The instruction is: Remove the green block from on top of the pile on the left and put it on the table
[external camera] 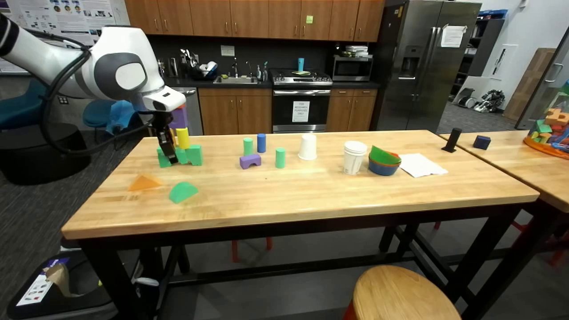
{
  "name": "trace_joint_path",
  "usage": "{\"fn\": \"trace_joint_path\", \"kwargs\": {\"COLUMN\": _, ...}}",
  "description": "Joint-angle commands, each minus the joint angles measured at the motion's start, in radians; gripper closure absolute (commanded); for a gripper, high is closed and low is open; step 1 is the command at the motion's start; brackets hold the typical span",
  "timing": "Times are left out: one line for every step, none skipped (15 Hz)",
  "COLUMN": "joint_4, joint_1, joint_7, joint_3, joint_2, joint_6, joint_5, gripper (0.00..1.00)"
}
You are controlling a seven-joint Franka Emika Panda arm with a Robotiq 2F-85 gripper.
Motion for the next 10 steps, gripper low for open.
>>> {"fn": "trace_joint_path", "kwargs": {"joint_4": -0.005, "joint_1": -0.025, "joint_7": 0.029, "joint_3": -0.018, "joint_2": 0.030, "joint_6": 0.053, "joint_5": 0.013, "gripper": 0.84}}
{"fn": "trace_joint_path", "kwargs": {"joint_4": -0.004, "joint_1": -0.030, "joint_7": 0.042, "joint_3": -0.023, "joint_2": 0.040, "joint_6": 0.066, "joint_5": 0.008, "gripper": 0.84}}
{"fn": "trace_joint_path", "kwargs": {"joint_4": -0.001, "joint_1": -0.034, "joint_7": 0.062, "joint_3": -0.027, "joint_2": 0.051, "joint_6": 0.075, "joint_5": -0.002, "gripper": 0.84}}
{"fn": "trace_joint_path", "kwargs": {"joint_4": 0.002, "joint_1": -0.036, "joint_7": 0.077, "joint_3": -0.031, "joint_2": 0.063, "joint_6": 0.087, "joint_5": 0.001, "gripper": 0.84}}
{"fn": "trace_joint_path", "kwargs": {"joint_4": 0.003, "joint_1": -0.036, "joint_7": 0.092, "joint_3": -0.034, "joint_2": 0.073, "joint_6": 0.098, "joint_5": 0.004, "gripper": 0.84}}
{"fn": "trace_joint_path", "kwargs": {"joint_4": 0.006, "joint_1": -0.035, "joint_7": 0.111, "joint_3": -0.037, "joint_2": 0.083, "joint_6": 0.111, "joint_5": 0.007, "gripper": 0.84}}
{"fn": "trace_joint_path", "kwargs": {"joint_4": 0.008, "joint_1": -0.031, "joint_7": 0.132, "joint_3": -0.039, "joint_2": 0.093, "joint_6": 0.121, "joint_5": 0.021, "gripper": 0.84}}
{"fn": "trace_joint_path", "kwargs": {"joint_4": 0.011, "joint_1": -0.027, "joint_7": 0.153, "joint_3": -0.039, "joint_2": 0.104, "joint_6": 0.133, "joint_5": 0.044, "gripper": 0.84}}
{"fn": "trace_joint_path", "kwargs": {"joint_4": 0.011, "joint_1": -0.022, "joint_7": 0.178, "joint_3": -0.037, "joint_2": 0.112, "joint_6": 0.149, "joint_5": 0.054, "gripper": 0.84}}
{"fn": "trace_joint_path", "kwargs": {"joint_4": 0.010, "joint_1": -0.018, "joint_7": 0.208, "joint_3": -0.036, "joint_2": 0.121, "joint_6": 0.174, "joint_5": 0.061, "gripper": 0.84}}
